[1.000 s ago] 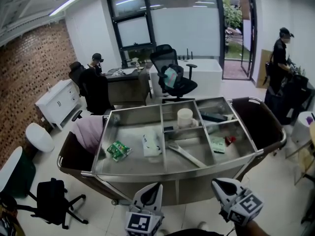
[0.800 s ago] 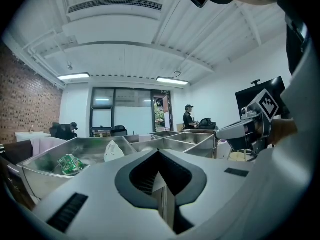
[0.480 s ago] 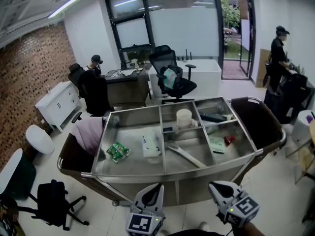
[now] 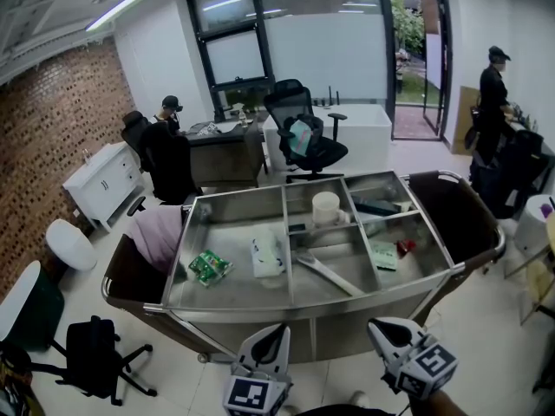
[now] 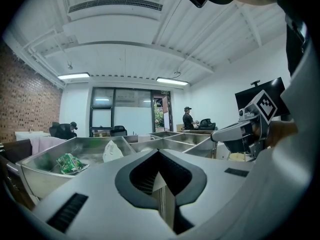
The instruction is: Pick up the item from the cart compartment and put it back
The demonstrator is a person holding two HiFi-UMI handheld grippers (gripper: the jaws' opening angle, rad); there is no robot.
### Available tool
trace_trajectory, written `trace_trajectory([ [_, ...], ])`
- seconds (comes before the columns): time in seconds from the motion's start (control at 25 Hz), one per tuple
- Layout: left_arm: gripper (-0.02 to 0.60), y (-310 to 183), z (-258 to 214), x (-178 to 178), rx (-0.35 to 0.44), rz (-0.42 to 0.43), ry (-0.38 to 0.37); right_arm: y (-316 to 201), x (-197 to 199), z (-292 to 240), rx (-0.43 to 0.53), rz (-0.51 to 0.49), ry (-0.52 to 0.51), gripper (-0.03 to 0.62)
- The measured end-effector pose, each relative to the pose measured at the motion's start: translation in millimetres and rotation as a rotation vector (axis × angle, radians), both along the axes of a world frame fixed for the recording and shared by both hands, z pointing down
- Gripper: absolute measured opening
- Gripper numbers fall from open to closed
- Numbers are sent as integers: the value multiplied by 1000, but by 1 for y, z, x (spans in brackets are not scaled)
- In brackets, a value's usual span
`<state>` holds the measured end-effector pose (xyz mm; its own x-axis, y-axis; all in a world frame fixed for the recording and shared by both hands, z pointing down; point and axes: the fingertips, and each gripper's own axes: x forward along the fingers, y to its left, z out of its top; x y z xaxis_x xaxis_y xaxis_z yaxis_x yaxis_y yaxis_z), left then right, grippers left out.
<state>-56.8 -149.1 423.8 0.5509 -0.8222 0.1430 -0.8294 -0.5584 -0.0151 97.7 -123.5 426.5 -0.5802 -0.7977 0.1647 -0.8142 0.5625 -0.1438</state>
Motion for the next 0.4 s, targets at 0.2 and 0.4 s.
trace_trajectory([
  [0.2,0,-1,0,0,2,-1,0,-2,1,1,6,-5,9,5],
  [0.4,0,0,-1,-1,2,-1,-4,-1,-1,0,-4,-3,11,5],
])
